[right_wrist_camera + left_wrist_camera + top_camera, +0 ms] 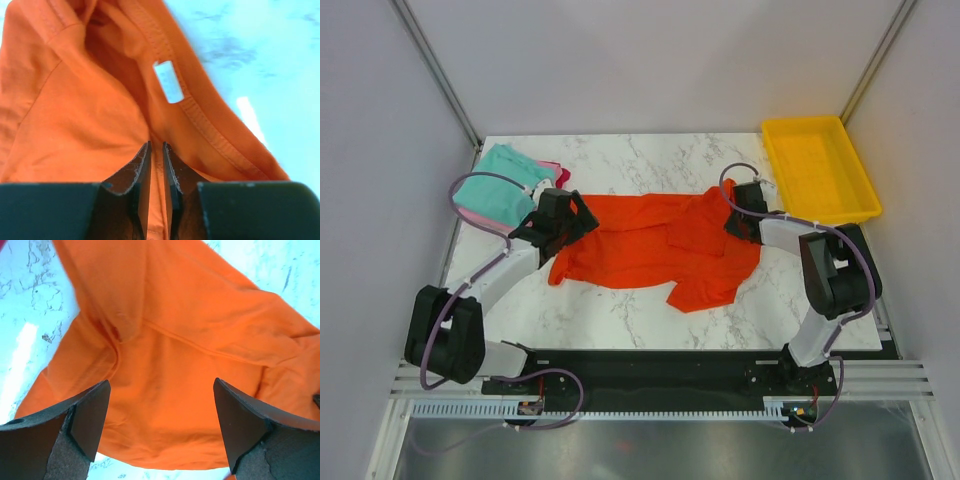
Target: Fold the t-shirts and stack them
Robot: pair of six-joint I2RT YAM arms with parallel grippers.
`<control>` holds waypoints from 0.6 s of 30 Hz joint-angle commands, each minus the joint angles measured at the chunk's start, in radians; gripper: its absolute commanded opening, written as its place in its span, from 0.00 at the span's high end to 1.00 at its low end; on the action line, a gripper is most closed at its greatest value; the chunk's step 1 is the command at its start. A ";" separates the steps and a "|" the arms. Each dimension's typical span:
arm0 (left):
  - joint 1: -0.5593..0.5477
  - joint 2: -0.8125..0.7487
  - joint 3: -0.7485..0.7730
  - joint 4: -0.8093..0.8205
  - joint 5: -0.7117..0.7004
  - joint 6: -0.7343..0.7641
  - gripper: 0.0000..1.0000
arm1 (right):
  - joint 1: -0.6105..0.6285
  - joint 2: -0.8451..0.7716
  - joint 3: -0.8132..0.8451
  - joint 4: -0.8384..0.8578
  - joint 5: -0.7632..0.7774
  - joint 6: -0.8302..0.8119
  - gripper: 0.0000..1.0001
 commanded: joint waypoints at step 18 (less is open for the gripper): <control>0.002 0.132 0.099 0.011 -0.044 0.027 0.19 | 0.085 -0.280 -0.176 -0.031 0.041 -0.008 0.52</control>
